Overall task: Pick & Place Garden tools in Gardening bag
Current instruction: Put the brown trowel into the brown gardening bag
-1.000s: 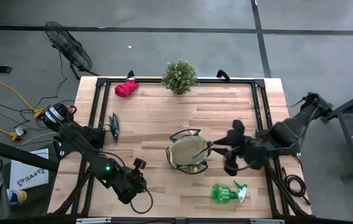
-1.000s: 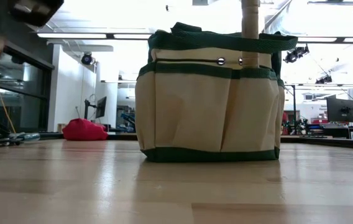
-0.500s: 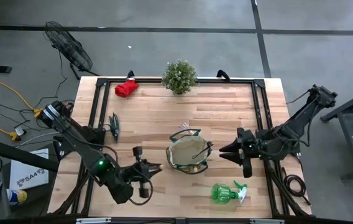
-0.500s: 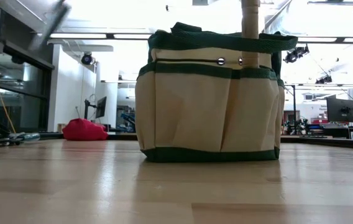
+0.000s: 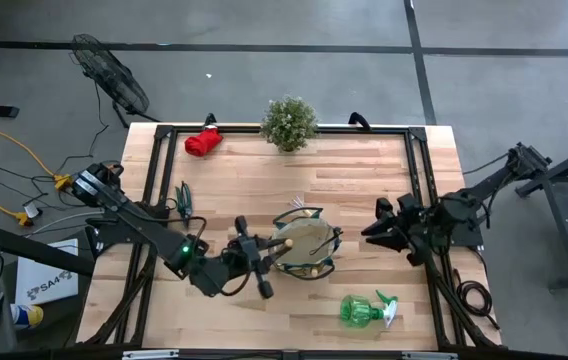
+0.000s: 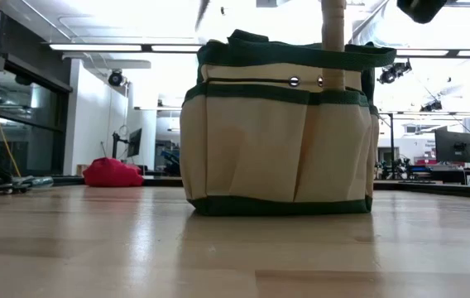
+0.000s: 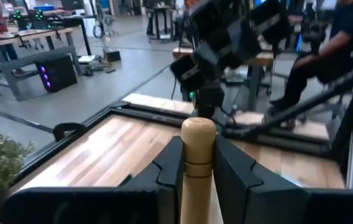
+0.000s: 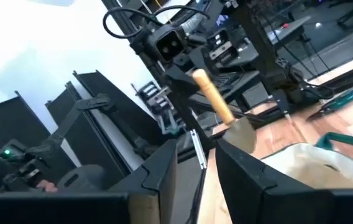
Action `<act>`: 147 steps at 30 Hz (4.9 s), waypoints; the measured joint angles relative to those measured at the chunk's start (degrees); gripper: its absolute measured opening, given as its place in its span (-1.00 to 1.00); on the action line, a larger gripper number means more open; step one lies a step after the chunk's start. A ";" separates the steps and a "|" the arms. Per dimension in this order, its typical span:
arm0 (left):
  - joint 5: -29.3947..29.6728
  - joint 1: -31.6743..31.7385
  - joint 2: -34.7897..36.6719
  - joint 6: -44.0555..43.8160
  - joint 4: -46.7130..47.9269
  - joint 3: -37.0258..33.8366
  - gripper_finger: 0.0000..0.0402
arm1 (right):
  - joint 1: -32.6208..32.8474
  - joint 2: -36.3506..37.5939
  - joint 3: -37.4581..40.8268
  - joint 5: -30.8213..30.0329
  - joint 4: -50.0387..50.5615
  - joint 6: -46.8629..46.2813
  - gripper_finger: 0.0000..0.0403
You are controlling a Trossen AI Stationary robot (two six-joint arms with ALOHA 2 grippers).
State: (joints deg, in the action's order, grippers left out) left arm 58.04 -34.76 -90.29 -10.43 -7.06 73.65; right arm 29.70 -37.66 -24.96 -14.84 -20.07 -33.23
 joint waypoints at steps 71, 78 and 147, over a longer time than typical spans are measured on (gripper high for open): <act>31.89 -4.64 -31.58 -1.42 2.14 34.34 -0.73 | -16.72 11.49 0.60 10.51 25.92 6.55 -0.49; 31.33 -4.29 -33.50 -4.04 3.93 34.42 -0.73 | -16.72 11.49 0.60 10.51 25.91 6.55 -0.49; 30.76 1.56 -35.86 -29.63 35.21 34.40 -0.73 | -16.70 11.48 0.60 10.51 25.93 6.55 -0.49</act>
State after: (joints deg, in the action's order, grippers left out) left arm 88.80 -33.20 -126.15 -40.06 28.16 108.05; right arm 12.99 -26.18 -24.36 -4.34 5.85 -26.68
